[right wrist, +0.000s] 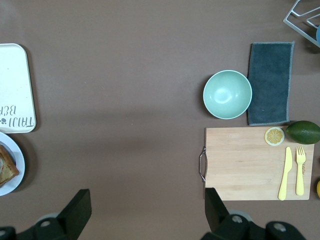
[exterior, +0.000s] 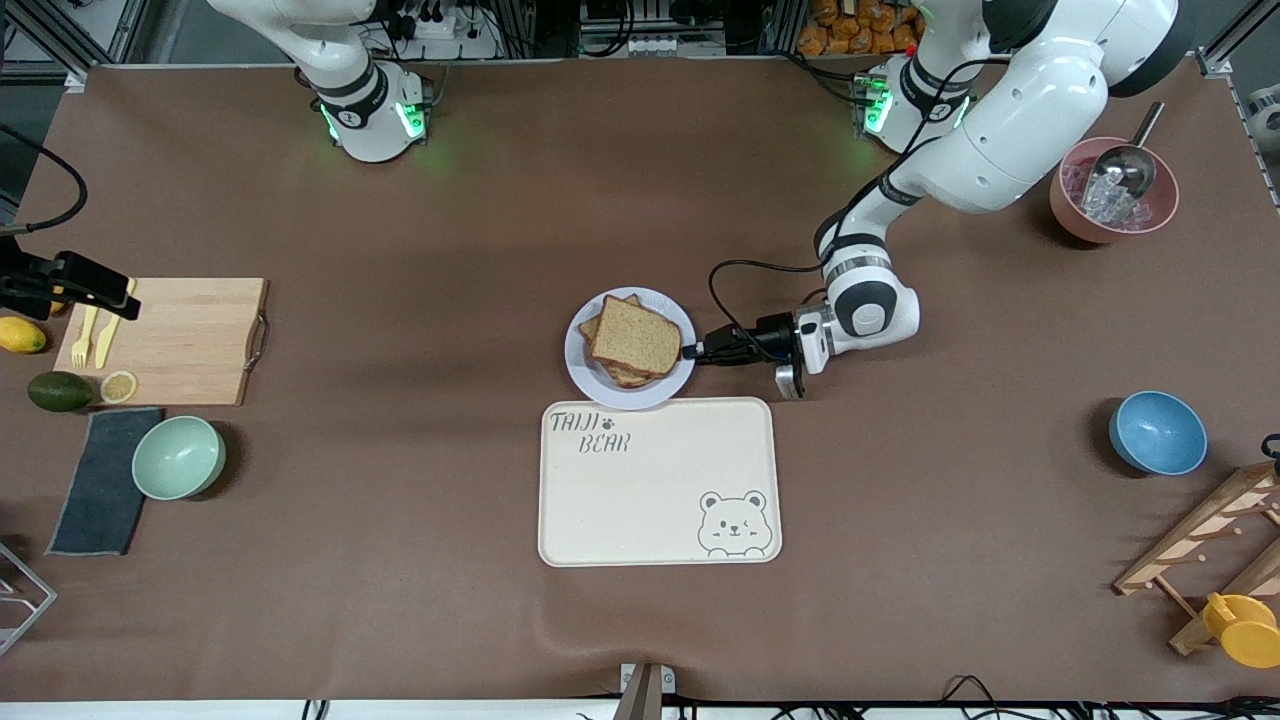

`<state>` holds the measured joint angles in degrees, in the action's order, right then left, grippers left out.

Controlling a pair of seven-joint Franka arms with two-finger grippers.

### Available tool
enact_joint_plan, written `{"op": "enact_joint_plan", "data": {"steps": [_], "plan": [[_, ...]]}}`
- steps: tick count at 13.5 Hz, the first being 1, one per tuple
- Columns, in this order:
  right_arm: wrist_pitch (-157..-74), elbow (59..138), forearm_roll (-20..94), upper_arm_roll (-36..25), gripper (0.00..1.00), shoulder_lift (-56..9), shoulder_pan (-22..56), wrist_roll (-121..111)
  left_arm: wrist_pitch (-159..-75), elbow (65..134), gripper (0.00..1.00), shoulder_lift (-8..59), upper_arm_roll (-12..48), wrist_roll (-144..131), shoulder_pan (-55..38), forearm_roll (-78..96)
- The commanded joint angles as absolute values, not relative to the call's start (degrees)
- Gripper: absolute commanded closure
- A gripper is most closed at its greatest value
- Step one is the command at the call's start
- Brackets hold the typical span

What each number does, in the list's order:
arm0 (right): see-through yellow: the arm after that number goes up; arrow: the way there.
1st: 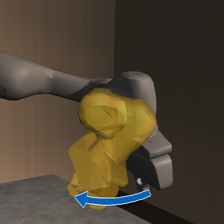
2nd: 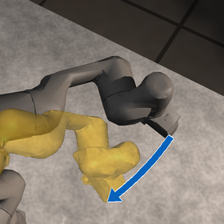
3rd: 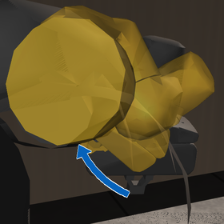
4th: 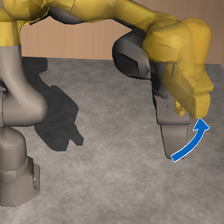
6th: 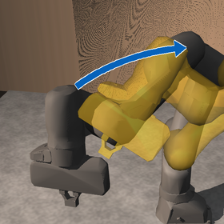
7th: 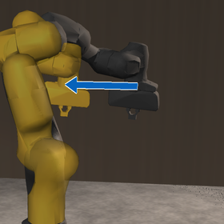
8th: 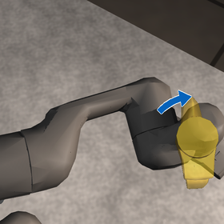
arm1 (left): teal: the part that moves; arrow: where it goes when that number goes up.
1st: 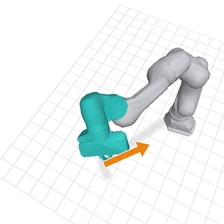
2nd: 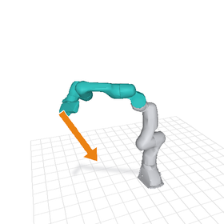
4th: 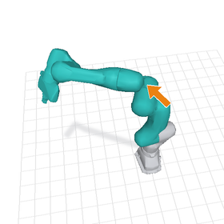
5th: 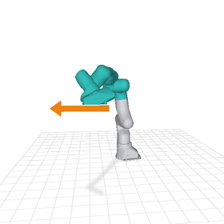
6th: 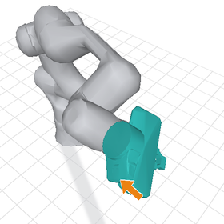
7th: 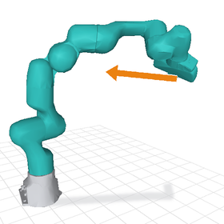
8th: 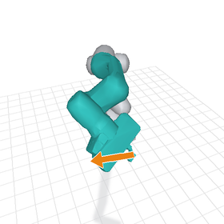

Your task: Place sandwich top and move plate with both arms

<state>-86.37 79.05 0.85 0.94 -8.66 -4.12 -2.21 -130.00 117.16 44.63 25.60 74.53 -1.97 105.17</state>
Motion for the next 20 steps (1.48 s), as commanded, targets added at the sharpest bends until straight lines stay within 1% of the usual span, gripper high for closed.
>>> {"op": "enact_joint_plan", "data": {"steps": [1,2,10,15,18,20], "plan": [[-86.48,79.63,1.58,1.32,0.0,-8.17,-4.48,-1.49,-129.73,116.1,0.94,46.49,25.49,76.64,-2.46,106.26],[-86.48,79.63,1.5,1.32,0.0,-8.26,-4.57,-1.49,-129.73,116.1,1.0,46.58,25.49,76.73,-2.46,106.26],[-86.31,79.8,0.97,1.32,0.0,-8.53,-5.01,-1.93,-129.38,116.02,1.0,45.36,26.01,82.26,-0.1,106.87],[-86.31,79.89,0.97,1.32,0.0,-8.61,-5.01,-2.02,-129.29,113.91,1.0,44.74,28.47,81.57,2.1,107.75],[-86.31,79.89,0.88,1.32,0.0,-8.61,-4.92,-2.02,-129.29,113.91,1.0,44.12,29.0,80.07,2.89,107.84],[-86.4,79.89,0.88,1.32,0.0,-8.61,-4.92,-2.02,-129.29,113.82,1.0,44.03,30.84,79.37,4.65,107.84]]}}
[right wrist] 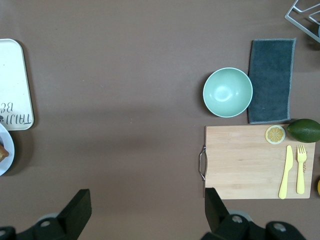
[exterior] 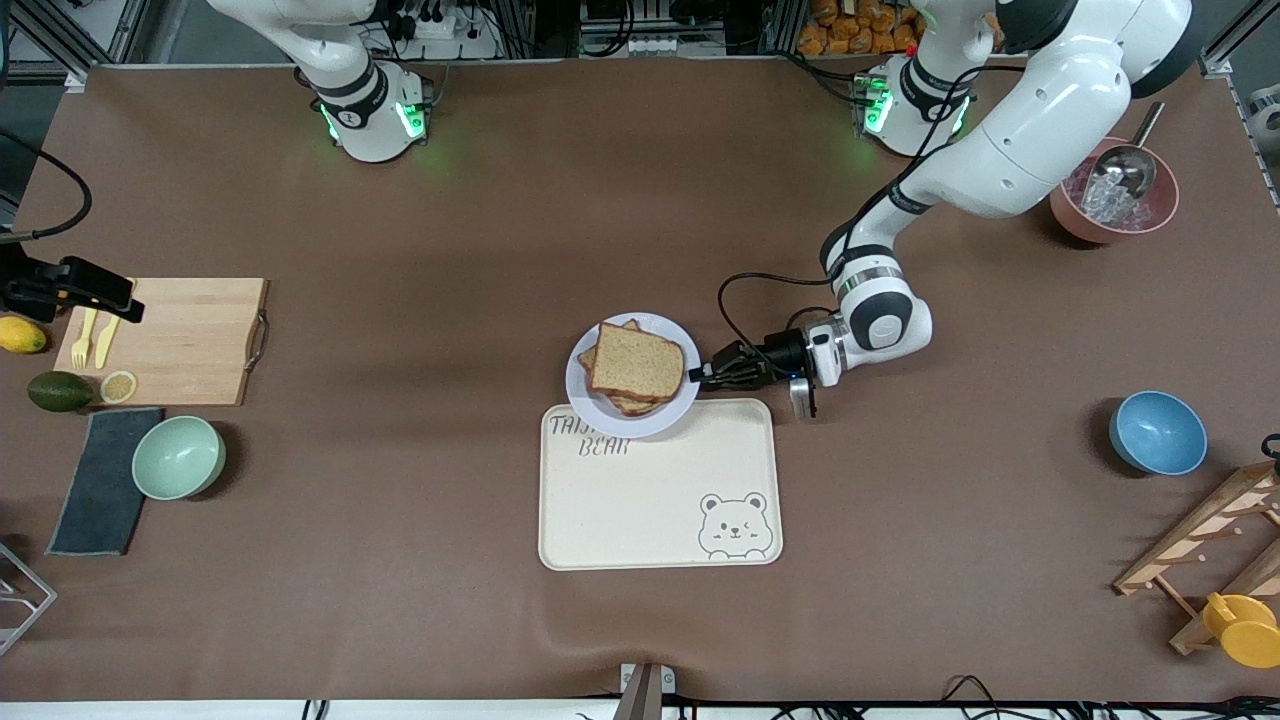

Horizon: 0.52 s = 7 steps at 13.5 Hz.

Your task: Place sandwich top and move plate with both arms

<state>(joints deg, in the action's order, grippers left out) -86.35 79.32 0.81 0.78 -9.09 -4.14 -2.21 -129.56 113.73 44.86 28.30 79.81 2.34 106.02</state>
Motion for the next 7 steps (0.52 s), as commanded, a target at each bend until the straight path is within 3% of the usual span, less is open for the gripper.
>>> {"op": "enact_joint_plan", "data": {"steps": [1,7], "plan": [[-86.4,79.89,0.88,1.32,0.0,-8.61,-4.75,-2.02,-129.37,113.82,1.0,44.03,32.33,79.28,6.05,107.84],[-86.31,79.89,0.79,1.32,0.0,-8.61,-4.66,-1.93,-129.37,112.77,1.0,43.51,34.37,79.1,8.79,107.58]]}}
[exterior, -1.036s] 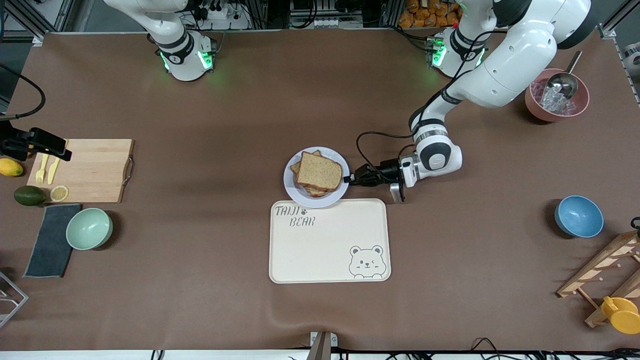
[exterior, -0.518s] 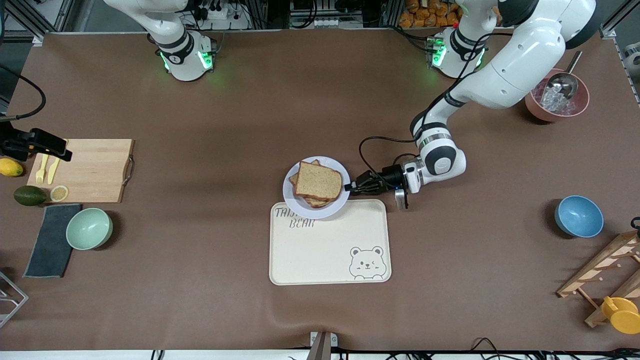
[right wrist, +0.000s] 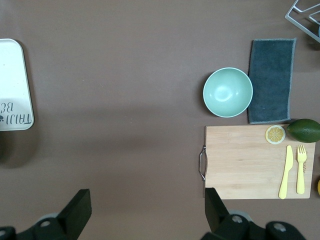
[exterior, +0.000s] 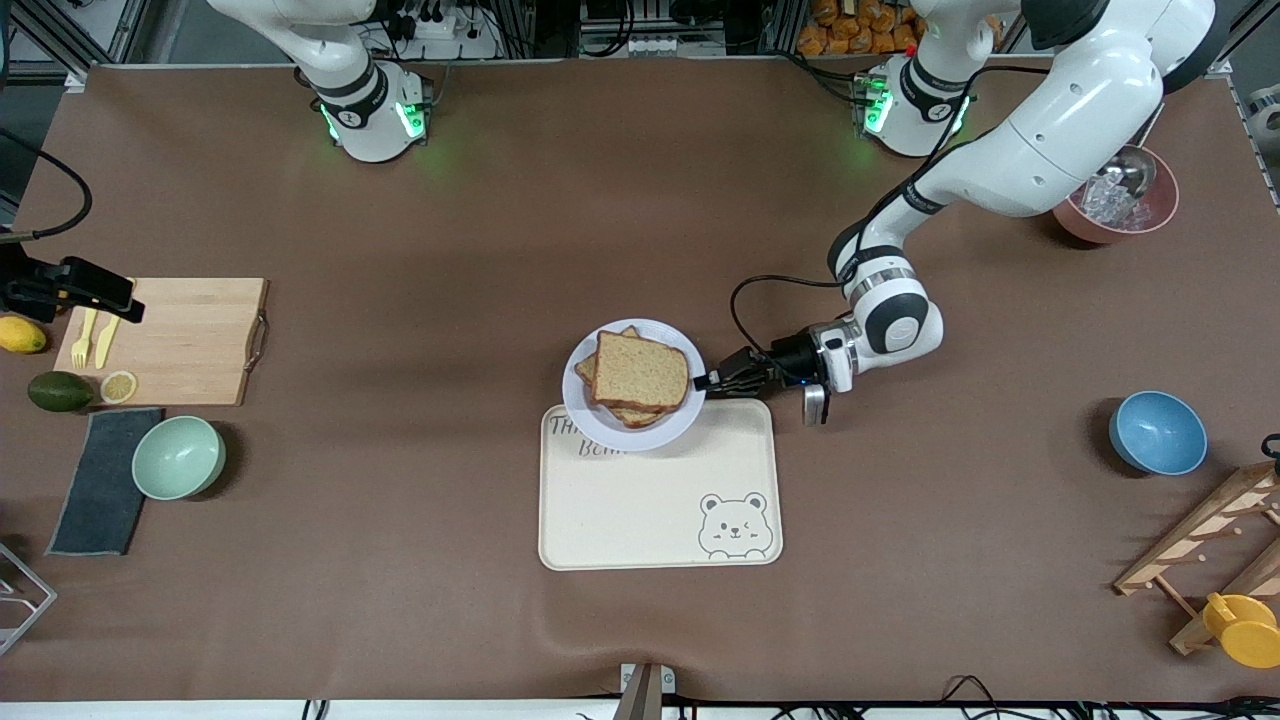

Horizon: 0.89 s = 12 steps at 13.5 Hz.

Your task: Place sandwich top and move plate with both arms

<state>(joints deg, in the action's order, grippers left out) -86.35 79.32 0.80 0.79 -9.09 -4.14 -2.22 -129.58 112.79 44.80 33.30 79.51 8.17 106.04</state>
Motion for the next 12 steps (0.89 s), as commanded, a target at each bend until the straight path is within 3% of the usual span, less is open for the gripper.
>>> {"op": "enact_joint_plan", "data": {"steps": [1,12], "plan": [[-86.31,79.89,0.79,1.32,0.0,-8.61,-4.66,-1.85,-129.37,112.42,1.0,43.24,34.37,79.01,8.79,107.58],[-87.36,79.89,0.79,1.32,0.0,-8.61,-4.66,-1.67,-129.37,107.15,1.0,43.24,34.19,74.8,10.72,106.96]]}}
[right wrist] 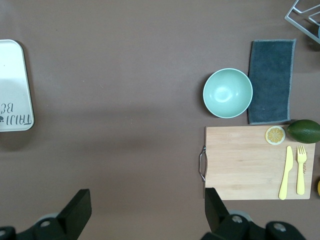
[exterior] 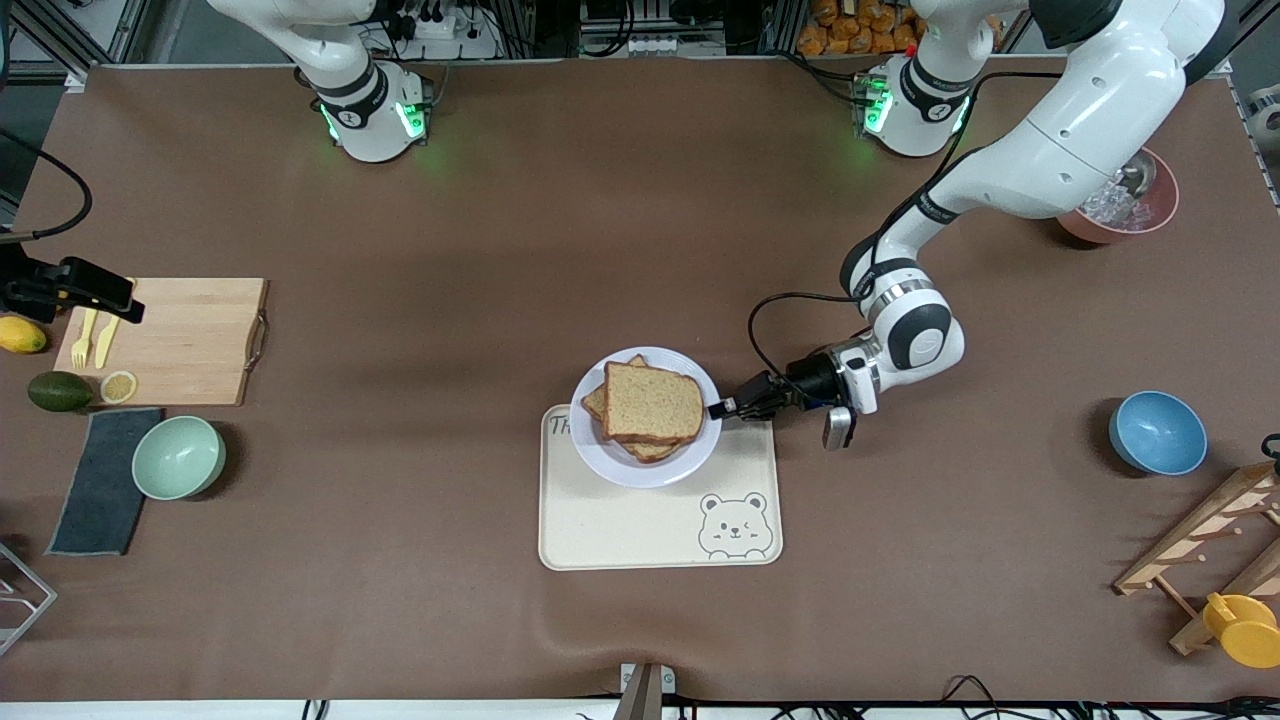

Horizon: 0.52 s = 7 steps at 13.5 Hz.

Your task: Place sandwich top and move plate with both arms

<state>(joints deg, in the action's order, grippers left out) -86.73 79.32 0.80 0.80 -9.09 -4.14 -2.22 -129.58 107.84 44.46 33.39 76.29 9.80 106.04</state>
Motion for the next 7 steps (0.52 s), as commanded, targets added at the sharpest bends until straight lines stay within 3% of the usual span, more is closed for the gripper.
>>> {"op": "enact_joint_plan", "data": {"steps": [1,7], "plan": [[-87.36,79.98,0.79,1.32,0.0,-8.7,-4.75,-1.67,-129.37,106.88,1.0,43.42,34.02,74.53,10.81,106.88],[-87.28,79.98,0.79,1.23,0.0,-9.05,-5.19,-2.11,-129.37,104.15,1.0,44.21,32.78,68.39,13.44,99.06]]}}
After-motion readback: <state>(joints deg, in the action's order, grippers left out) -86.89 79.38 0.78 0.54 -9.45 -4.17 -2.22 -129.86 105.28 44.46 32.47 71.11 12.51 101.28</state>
